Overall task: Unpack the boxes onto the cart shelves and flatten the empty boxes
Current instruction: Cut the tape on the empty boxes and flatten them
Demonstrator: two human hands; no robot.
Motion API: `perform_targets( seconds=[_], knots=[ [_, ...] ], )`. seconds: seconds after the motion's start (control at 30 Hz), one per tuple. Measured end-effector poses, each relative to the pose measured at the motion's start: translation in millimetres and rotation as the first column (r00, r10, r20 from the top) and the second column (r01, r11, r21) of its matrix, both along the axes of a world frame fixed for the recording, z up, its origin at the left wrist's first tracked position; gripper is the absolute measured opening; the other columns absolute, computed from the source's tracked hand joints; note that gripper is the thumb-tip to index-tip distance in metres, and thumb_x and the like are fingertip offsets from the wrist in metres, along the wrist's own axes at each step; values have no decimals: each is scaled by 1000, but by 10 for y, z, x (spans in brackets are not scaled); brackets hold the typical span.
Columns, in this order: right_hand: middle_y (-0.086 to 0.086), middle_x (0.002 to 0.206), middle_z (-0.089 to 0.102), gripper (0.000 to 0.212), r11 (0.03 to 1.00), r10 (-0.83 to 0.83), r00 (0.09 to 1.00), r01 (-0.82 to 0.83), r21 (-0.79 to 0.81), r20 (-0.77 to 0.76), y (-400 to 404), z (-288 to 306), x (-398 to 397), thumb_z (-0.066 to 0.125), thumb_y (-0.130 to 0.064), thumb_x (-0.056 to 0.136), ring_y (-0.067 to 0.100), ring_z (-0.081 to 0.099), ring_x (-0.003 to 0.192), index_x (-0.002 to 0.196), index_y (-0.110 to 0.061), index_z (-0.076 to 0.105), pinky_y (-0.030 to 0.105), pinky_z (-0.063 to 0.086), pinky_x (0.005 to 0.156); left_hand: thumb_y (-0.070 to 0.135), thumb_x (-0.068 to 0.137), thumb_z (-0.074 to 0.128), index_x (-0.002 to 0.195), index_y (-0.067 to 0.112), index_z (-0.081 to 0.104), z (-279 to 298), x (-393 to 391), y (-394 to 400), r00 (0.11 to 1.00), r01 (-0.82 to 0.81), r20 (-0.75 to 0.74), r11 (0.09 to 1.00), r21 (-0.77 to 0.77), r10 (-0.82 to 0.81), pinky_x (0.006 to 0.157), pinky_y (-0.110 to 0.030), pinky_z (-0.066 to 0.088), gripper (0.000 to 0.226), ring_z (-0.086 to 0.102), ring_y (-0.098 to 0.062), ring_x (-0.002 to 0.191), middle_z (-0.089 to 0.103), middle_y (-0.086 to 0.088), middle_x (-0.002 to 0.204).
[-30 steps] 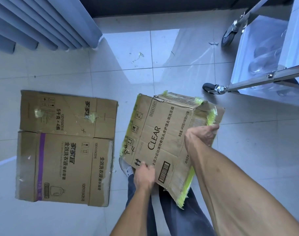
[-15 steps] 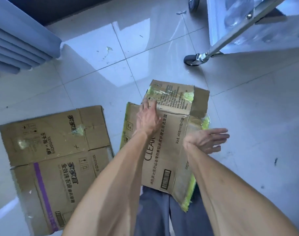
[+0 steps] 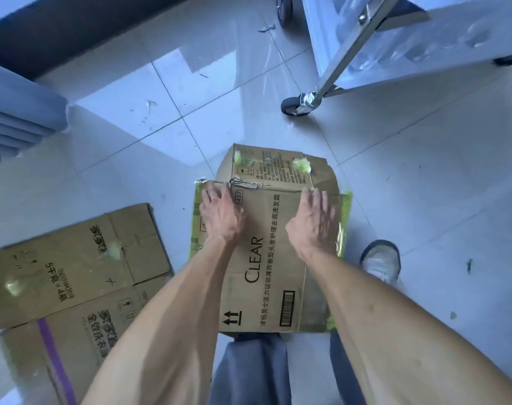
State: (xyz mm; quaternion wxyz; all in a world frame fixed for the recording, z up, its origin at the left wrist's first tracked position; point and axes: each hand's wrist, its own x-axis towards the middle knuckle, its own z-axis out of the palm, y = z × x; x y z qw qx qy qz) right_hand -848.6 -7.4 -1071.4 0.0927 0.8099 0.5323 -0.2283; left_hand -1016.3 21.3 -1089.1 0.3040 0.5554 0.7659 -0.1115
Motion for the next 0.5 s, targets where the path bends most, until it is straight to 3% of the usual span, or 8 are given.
perform_targets(
  seconds=[0.07,0.17,0.23,0.3,0.37,0.43,0.5],
  knots=[
    [12,157,32,69,998,22,999,-24,-52,-38,203,-77,-71,55,-4,84,27,18,148,149,-12,33,46,11,120,24,93,57,137,10,39,-46,-18,206,1000,-23,17,1000,15,23,109,-51,35,50,33,-37,138,35,-21,149],
    [13,154,34,59,971,138,988,-147,-189,-64,498,-197,-153,52,-11,91,28,26,145,148,-11,36,46,16,119,20,91,52,134,12,39,-145,1,478,998,41,45,999,-26,-40,98,-49,40,46,42,-36,124,40,-17,138],
    [14,146,43,46,899,261,959,-284,-333,-113,636,-255,-175,53,-17,94,29,38,136,140,-9,48,47,30,114,20,89,50,136,16,39,-206,72,507,985,170,53,981,-95,-166,99,-49,40,48,43,-33,122,39,-14,137],
    [14,124,59,32,822,287,940,-342,-456,-186,730,-314,-167,54,-17,97,25,57,115,126,-4,59,42,48,101,23,91,47,131,18,41,-251,172,434,979,201,57,962,-186,-194,105,-53,35,41,40,-33,128,39,-13,139],
    [9,107,66,24,698,308,913,-408,-588,-267,745,-353,-145,55,-16,97,21,64,98,115,-2,63,36,55,91,24,92,47,139,19,37,-291,227,238,993,117,49,958,-261,-108,113,-57,26,48,27,-36,141,31,-15,151],
    [9,105,66,18,566,384,865,-496,-658,-322,723,-421,-145,55,-19,98,21,64,98,107,-7,64,33,54,90,25,92,51,154,24,19,-342,259,-15,1000,-22,15,967,-254,27,118,-57,16,70,8,-39,149,12,-19,162],
    [12,108,62,19,418,526,775,-593,-688,-350,699,-459,-142,53,-22,99,23,61,101,107,-9,64,31,51,89,23,93,52,158,33,1,-392,329,-232,981,-184,11,946,-266,193,120,-56,12,83,-1,-38,151,-4,-21,163]
  ],
)
